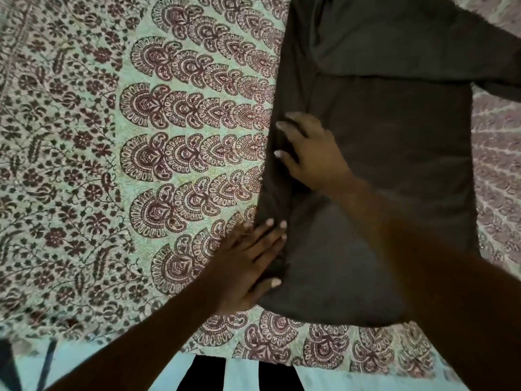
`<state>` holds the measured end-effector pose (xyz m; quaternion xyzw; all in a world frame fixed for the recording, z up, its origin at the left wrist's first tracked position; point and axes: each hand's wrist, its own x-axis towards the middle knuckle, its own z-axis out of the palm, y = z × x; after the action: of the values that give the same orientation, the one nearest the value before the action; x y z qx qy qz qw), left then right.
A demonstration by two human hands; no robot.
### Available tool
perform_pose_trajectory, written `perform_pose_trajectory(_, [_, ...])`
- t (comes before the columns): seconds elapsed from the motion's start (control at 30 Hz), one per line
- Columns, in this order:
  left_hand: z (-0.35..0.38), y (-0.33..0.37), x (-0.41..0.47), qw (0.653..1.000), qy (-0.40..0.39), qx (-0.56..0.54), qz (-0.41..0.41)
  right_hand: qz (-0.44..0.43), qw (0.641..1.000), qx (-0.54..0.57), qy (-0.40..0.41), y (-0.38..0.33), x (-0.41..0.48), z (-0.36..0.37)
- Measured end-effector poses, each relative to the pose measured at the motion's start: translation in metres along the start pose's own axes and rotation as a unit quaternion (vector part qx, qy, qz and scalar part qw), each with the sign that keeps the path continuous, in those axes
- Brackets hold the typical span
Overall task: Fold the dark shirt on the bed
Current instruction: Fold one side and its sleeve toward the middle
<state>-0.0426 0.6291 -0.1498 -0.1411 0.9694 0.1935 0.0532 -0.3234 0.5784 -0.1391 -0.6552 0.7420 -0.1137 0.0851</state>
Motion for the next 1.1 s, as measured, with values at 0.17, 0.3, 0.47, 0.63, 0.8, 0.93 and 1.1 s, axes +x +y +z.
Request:
perform_pose_trajectory(0.17, [-0.015,-0.007,0.016,0.974,0.179,-0.089,-0.102,-0.156,0.973,-0.096,-0.137,-0.002,-0.064,0.009])
perform_pose_trajectory(0.3, [-0.043,-0.042,0.072,0.967,0.176,-0.04,-0.177,-0.302,0.929,-0.104,-0.185,0.001,-0.128,-0.001])
perform_pose_trajectory(0.47, [-0.01,-0.018,0.062,0.989,0.039,0.074,-0.126,-0.244,0.969,-0.026,-0.04,0.023,-0.112,-0.014])
perform_pose_trajectory(0.63, [0.026,0.054,-0.005,0.996,0.025,0.004,-0.091,-0.186,0.978,-0.068,-0.067,0.012,-0.059,-0.017])
perform_pose_trajectory(0.8, [0.035,0.085,-0.034,0.977,0.129,-0.073,-0.155,-0.292,0.933,-0.099,-0.186,-0.002,-0.093,0.004])
perform_pose_trajectory(0.93, [0.032,0.083,-0.023,0.951,0.185,-0.021,-0.247,-0.245,0.956,-0.026,-0.161,0.001,-0.13,-0.004])
perform_pose_trajectory(1.1, [0.034,0.079,-0.014,0.955,0.229,0.037,-0.182,-0.144,0.986,0.005,-0.088,-0.001,-0.141,-0.013])
